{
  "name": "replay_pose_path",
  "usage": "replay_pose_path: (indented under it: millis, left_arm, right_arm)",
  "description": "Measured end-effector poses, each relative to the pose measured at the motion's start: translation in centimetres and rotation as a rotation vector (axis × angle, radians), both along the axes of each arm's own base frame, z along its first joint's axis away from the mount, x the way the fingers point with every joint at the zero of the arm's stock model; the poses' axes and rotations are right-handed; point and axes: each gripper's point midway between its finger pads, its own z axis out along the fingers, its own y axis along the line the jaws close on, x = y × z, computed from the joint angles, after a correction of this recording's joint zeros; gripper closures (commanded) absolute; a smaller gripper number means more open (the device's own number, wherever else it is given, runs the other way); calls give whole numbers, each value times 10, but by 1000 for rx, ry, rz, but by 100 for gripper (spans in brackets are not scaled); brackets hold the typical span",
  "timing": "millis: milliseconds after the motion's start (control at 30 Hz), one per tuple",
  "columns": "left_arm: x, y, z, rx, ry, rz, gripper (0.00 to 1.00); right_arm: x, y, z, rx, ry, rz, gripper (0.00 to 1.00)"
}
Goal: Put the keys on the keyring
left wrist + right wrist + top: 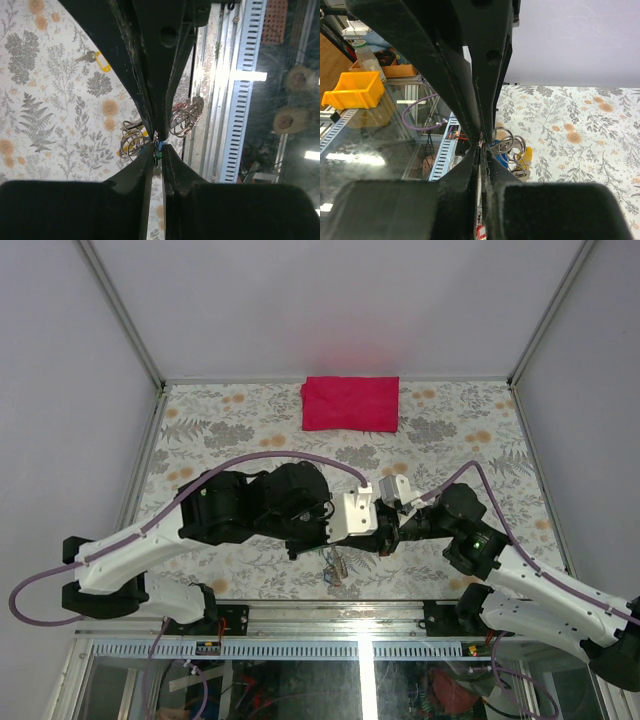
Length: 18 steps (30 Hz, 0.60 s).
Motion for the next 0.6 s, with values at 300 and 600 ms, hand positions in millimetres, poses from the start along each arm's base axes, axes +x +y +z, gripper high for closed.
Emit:
replay_pose_path:
  millis: [300, 600]
  left_arm:
    - [-9, 8, 26, -219, -31, -12, 79]
    - [-18, 1, 46, -466, -44, -26, 78]
  right_arm:
    - [-8, -10, 17, 12, -14, 1, 100]
    - [-17, -18, 39, 42, -42, 22, 100]
